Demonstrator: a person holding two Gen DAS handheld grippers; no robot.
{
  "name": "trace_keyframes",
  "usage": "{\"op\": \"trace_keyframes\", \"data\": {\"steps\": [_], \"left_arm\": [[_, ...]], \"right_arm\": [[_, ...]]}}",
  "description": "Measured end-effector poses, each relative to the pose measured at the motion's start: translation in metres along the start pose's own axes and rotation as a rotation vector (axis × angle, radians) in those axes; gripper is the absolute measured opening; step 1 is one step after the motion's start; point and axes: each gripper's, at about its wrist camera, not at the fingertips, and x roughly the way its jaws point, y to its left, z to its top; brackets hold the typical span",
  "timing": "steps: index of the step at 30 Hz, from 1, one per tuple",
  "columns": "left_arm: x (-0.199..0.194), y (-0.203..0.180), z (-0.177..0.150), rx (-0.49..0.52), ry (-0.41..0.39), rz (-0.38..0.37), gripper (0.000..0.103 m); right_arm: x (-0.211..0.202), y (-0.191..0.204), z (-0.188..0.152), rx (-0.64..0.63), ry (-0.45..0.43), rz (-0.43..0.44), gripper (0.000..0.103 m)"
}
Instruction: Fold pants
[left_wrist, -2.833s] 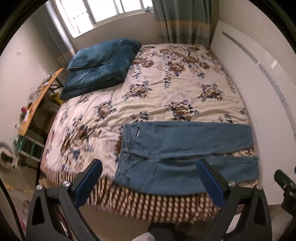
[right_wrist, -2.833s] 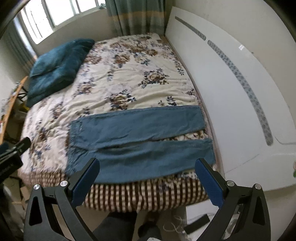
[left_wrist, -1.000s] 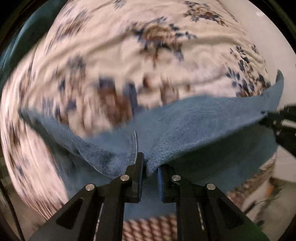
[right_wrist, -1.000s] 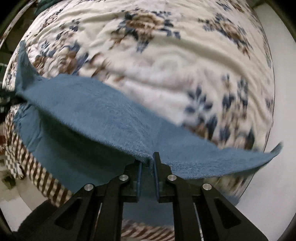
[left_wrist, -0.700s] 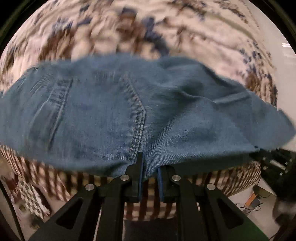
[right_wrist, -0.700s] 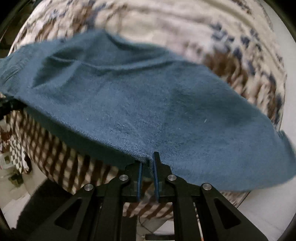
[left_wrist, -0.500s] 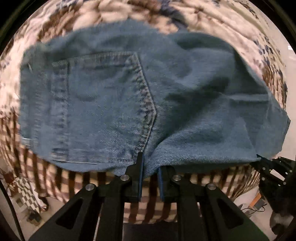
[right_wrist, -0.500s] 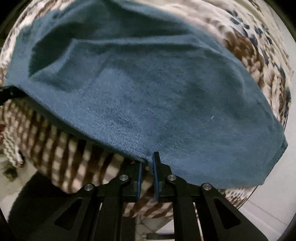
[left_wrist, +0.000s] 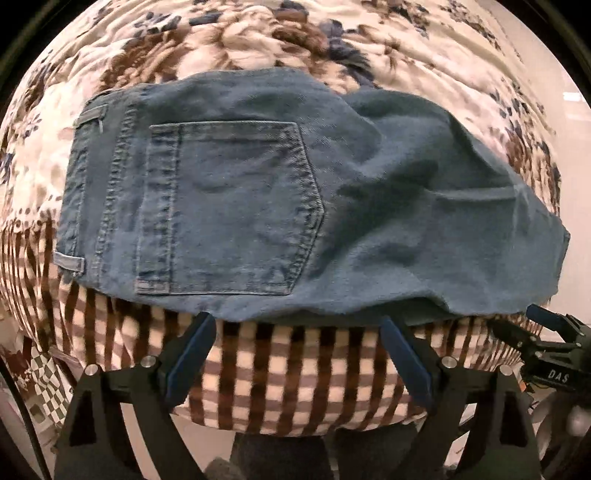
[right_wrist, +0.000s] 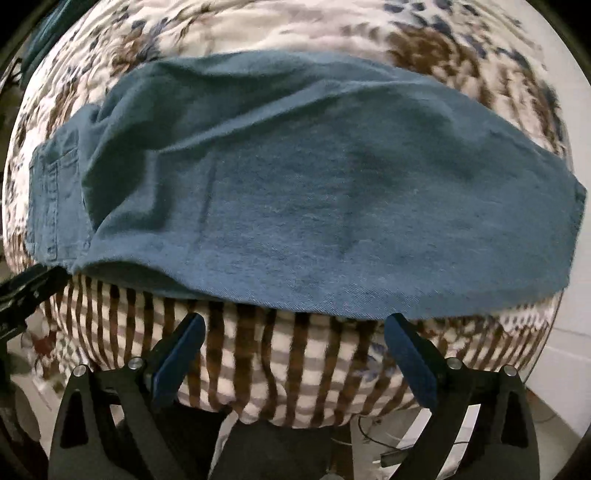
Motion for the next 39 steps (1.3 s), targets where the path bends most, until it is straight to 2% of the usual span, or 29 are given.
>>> {"op": "trace_keyframes", "data": {"steps": [7,10,13,15,17,20,23,24,25,27,30,31,33,35,36,38,39], "left_arm": [[-0.033,-0.007,0.002,0.083,-0.131,0.054,0.091],[-0.029,-0.026,0.026,0.117,-0.15,0.054,0.091],[-0.011,-0.052,0.038,0.139,-0.145,0.048,0.091],[0.005,-0.068,0.044,0.145,-0.122,0.049,0.091],[0.018,-0.078,0.045,0.148,-0.101,0.061,0.091],[0.038,-0.086,0.048,0.144,-0.073,0.088,0.091],[0.055,-0.085,0.049,0.122,-0.047,0.116,0.091],[0.06,-0.083,0.049,0.112,-0.037,0.119,0.091],[0.063,-0.082,0.049,0.106,-0.029,0.122,0.091],[0.068,-0.079,0.047,0.105,-0.019,0.143,0.091],[0.069,-0.079,0.042,0.122,-0.026,0.16,0.091],[0.07,-0.078,0.04,0.123,-0.026,0.166,0.091],[0.07,-0.076,0.034,0.124,-0.029,0.173,0.091],[0.065,-0.071,0.03,0.114,-0.034,0.17,0.091],[0.056,-0.065,0.027,0.104,-0.052,0.167,0.091],[0.034,-0.049,0.021,0.069,-0.107,0.135,0.091],[0.017,-0.032,0.017,0.028,-0.147,0.113,0.091]], "right_arm": [[-0.023,-0.027,-0.006,0.078,-0.098,-0.071,0.099],[-0.033,-0.071,-0.004,0.16,-0.106,-0.044,0.099],[-0.03,-0.124,-0.009,0.368,-0.111,0.03,0.099],[-0.028,-0.18,-0.021,0.586,-0.127,0.115,0.099],[-0.02,-0.245,-0.04,0.828,-0.158,0.207,0.096],[-0.002,-0.314,-0.061,1.069,-0.194,0.28,0.086],[0.022,-0.351,-0.066,1.14,-0.212,0.376,0.056],[0.029,-0.358,-0.065,1.15,-0.217,0.408,0.03],[0.031,-0.36,-0.068,1.162,-0.242,0.43,0.017],[0.019,-0.357,-0.068,1.123,-0.3,0.368,0.008],[-0.014,-0.345,-0.065,1.035,-0.401,0.278,0.007],[-0.011,-0.345,-0.062,1.03,-0.392,0.263,0.007],[0.014,-0.351,-0.063,1.058,-0.32,0.282,0.008],[0.025,-0.354,-0.056,1.027,-0.257,0.291,0.009],[0.022,-0.353,-0.054,1.017,-0.24,0.29,0.017],[0.005,-0.346,-0.05,1.003,-0.222,0.343,0.042],[-0.003,-0.338,-0.052,1.003,-0.227,0.365,0.061]]}}
